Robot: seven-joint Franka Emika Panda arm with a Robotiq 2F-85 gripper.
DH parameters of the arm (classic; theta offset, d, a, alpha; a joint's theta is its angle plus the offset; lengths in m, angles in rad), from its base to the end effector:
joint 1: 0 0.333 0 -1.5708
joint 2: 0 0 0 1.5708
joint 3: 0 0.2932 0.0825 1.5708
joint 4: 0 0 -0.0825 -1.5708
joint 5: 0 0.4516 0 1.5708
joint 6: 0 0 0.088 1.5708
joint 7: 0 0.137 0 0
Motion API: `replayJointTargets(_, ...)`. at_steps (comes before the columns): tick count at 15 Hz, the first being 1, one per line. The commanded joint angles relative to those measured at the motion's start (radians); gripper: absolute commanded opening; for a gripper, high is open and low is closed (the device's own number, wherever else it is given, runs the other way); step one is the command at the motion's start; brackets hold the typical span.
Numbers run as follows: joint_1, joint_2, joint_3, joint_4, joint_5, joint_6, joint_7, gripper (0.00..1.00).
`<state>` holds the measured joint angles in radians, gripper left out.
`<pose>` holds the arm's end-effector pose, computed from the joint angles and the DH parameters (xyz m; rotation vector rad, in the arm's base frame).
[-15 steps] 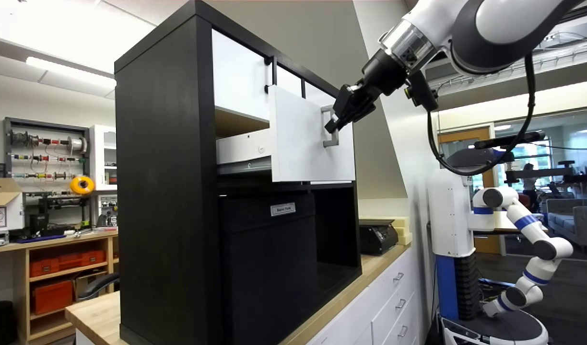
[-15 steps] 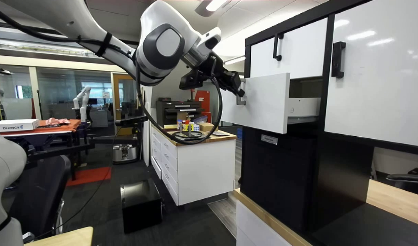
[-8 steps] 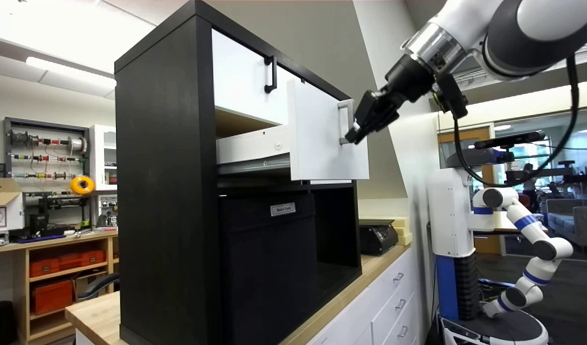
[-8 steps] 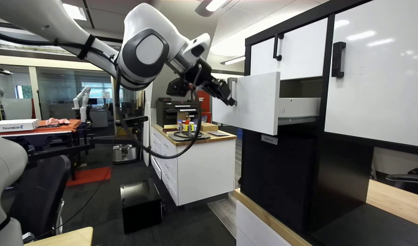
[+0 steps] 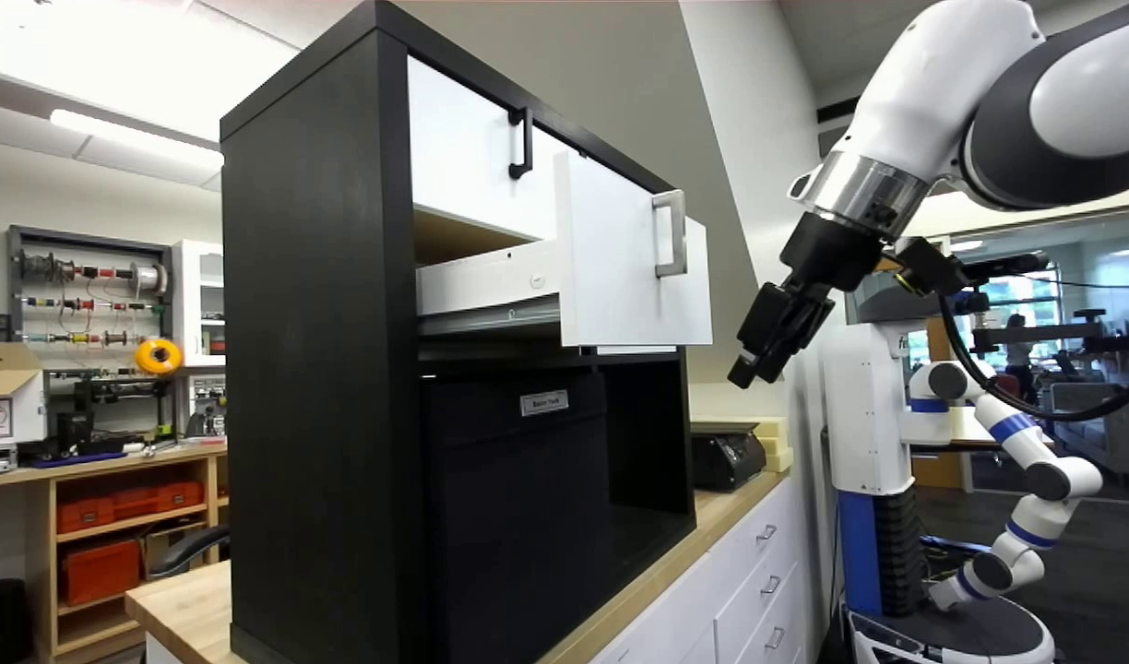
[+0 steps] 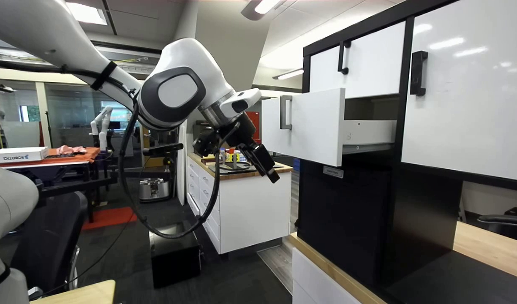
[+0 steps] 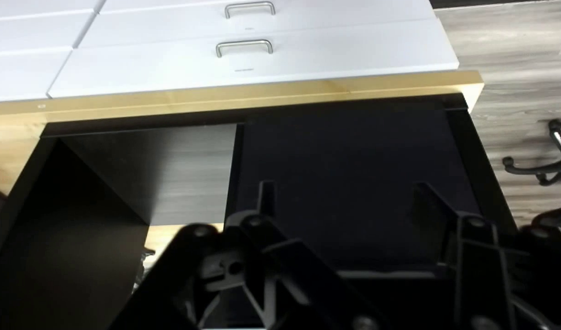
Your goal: Open the bottom drawer
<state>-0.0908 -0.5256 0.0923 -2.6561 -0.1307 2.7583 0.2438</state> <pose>0.5025 0.0015 0.3976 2.9258 -0.1966 0.9611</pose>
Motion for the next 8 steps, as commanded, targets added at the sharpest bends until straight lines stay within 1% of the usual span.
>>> replayJointTargets(1,0.004,-0.063,0.005,0.020,0.022,-0.187,-0.020,0.99)
replayJointTargets(2,0.032,-0.068,-0.016,0.041,0.044,-0.268,-0.051,1.00)
replayJointTargets(5,0.054,-0.080,-0.024,0.102,0.068,-0.491,-0.081,1.00)
replayJointTargets(6,0.058,-0.082,-0.026,0.121,0.077,-0.546,-0.082,1.00)
replayJointTargets(7,0.036,-0.060,-0.008,0.086,0.045,-0.438,-0.050,1.00)
replayJointTargets(8,0.041,-0.065,-0.009,0.103,0.050,-0.484,-0.052,1.00)
